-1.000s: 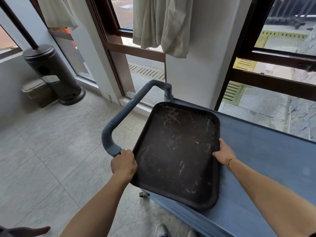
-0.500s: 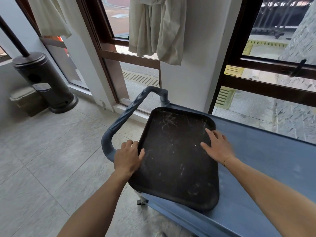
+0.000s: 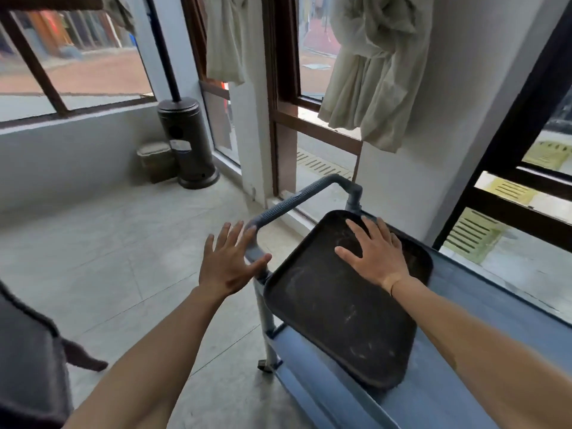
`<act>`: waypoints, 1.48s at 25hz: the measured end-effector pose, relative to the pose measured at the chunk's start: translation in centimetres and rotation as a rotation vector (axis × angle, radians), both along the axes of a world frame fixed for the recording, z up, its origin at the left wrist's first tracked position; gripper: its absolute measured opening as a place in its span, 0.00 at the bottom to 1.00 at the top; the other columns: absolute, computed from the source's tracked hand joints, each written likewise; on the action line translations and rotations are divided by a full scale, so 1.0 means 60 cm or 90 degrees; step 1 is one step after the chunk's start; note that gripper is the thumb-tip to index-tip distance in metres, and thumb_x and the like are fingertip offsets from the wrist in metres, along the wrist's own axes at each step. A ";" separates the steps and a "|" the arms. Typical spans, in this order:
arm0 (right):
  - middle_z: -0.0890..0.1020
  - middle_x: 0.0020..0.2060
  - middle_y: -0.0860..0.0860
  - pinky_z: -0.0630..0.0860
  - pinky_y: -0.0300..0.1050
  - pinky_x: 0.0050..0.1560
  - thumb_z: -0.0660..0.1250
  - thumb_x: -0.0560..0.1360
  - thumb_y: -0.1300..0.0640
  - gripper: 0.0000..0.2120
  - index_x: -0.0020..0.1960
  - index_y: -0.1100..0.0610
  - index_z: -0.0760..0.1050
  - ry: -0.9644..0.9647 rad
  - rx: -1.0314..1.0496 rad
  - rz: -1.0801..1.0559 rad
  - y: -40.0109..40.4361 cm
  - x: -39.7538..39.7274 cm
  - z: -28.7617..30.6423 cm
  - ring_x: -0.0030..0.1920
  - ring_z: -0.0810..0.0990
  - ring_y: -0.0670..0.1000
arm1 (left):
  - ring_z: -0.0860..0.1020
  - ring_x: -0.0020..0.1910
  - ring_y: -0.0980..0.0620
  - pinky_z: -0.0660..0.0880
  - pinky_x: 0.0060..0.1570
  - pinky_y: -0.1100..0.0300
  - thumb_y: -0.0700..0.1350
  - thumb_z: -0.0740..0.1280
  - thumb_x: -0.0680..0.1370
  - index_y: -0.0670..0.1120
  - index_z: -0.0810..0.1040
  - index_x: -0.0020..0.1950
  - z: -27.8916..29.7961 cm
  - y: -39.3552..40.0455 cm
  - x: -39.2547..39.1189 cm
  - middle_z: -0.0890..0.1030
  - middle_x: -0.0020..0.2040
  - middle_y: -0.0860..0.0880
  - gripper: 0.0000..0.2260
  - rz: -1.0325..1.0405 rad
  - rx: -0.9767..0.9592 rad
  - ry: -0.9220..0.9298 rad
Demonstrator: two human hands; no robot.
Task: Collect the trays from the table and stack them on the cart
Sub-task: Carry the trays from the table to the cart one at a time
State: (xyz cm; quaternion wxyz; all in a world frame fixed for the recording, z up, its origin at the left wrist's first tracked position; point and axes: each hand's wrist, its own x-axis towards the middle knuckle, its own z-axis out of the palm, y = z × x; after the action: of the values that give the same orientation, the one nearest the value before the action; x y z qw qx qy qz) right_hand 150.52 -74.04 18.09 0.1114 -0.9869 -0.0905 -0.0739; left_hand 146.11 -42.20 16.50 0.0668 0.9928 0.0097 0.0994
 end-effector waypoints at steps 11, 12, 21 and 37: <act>0.54 0.78 0.52 0.54 0.63 0.73 0.52 0.73 0.29 0.36 0.77 0.43 0.53 -0.010 0.034 0.396 0.257 -0.114 0.025 0.77 0.47 0.57 | 0.46 0.78 0.51 0.45 0.74 0.44 0.76 0.44 0.71 0.58 0.53 0.77 0.033 0.169 -0.406 0.52 0.79 0.53 0.39 0.358 0.035 0.005; 0.53 0.78 0.52 0.53 0.63 0.73 0.52 0.73 0.29 0.36 0.77 0.43 0.53 -0.004 0.037 0.422 0.282 -0.132 0.024 0.77 0.46 0.57 | 0.47 0.78 0.51 0.45 0.74 0.43 0.76 0.44 0.71 0.57 0.54 0.77 0.035 0.181 -0.443 0.52 0.79 0.53 0.39 0.390 0.037 0.009; 0.55 0.77 0.51 0.53 0.60 0.73 0.55 0.74 0.31 0.34 0.76 0.44 0.57 0.004 0.063 0.631 0.501 -0.350 0.025 0.77 0.47 0.55 | 0.51 0.77 0.50 0.48 0.74 0.43 0.74 0.44 0.71 0.57 0.55 0.77 0.043 0.243 -0.797 0.55 0.79 0.51 0.38 0.645 0.065 0.007; 0.59 0.76 0.53 0.57 0.60 0.72 0.54 0.74 0.30 0.34 0.75 0.44 0.58 -0.023 0.022 0.967 0.788 -1.017 0.046 0.76 0.52 0.56 | 0.64 0.73 0.48 0.58 0.70 0.44 0.72 0.45 0.69 0.52 0.66 0.74 0.053 0.192 -1.531 0.65 0.75 0.48 0.40 0.998 0.073 -0.046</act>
State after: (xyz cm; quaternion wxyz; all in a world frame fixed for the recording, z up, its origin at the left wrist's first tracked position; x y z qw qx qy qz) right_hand 89.51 -26.79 20.83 0.1454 -0.6499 -0.7460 0.0053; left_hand 54.25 -30.67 19.65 -0.0736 0.6942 0.7000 0.1504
